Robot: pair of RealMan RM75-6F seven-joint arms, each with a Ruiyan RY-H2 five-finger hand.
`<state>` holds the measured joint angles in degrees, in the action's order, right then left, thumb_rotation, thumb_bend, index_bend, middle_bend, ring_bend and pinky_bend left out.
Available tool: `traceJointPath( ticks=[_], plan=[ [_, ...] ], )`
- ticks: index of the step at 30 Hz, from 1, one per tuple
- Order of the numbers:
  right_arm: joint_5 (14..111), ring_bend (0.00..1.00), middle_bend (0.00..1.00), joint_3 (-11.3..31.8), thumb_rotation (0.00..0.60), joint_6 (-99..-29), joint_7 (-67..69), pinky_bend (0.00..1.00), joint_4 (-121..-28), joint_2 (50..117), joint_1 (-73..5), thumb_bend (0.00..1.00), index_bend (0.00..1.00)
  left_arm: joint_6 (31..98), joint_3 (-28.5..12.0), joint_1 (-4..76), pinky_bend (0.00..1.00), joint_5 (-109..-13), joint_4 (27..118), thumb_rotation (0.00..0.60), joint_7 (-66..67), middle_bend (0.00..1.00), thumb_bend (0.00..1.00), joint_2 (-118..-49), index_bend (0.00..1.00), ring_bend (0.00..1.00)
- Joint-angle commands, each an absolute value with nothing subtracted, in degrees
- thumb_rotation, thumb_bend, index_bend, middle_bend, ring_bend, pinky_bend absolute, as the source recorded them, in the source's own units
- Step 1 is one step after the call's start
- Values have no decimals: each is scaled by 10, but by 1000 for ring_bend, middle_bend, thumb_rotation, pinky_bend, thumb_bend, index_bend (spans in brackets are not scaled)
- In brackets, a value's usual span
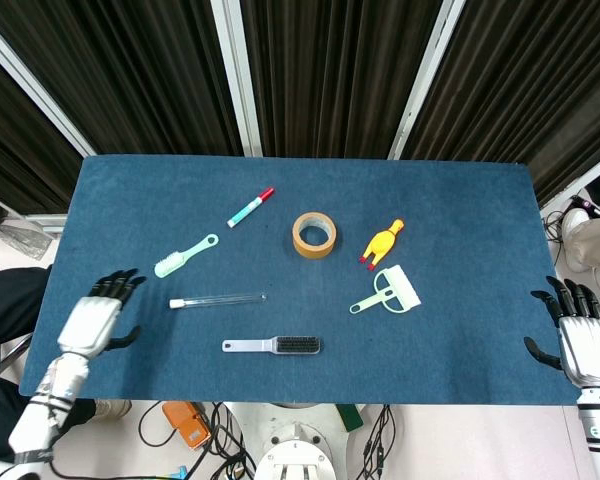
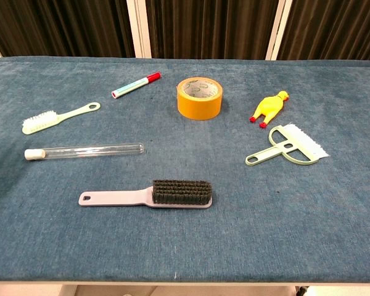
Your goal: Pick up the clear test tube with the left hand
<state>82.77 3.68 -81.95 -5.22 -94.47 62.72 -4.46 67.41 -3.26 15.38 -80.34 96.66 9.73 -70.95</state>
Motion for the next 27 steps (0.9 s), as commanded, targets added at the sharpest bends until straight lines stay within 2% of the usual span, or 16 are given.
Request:
traceJointPath(
  ticks=[1,4,8,16,27],
  plan=[
    [826,109,145,36,600,-817,-54,113,-947,626,-45,356,288,624,-53,198,104,-760,989,600,155,37,252,-737,147,0],
    [826,109,145,35,600,-816,-56,112,-948,624,-45,355,287,592,-66,228,104,-719,992,600,204,37,204,-759,170,0],
    [821,109,144,36,600,-811,-56,111,-950,622,-47,356,288,567,-75,264,104,-669,993,600,265,37,199,-789,192,0],
    [815,109,145,36,600,-803,-56,108,-953,618,-49,355,288,560,-94,317,103,-581,970,600,339,37,201,-843,246,0],
    [811,109,144,35,600,-797,-65,105,-955,618,-52,355,288,552,-89,371,103,-507,939,600,383,37,231,-891,313,0]
  ],
)
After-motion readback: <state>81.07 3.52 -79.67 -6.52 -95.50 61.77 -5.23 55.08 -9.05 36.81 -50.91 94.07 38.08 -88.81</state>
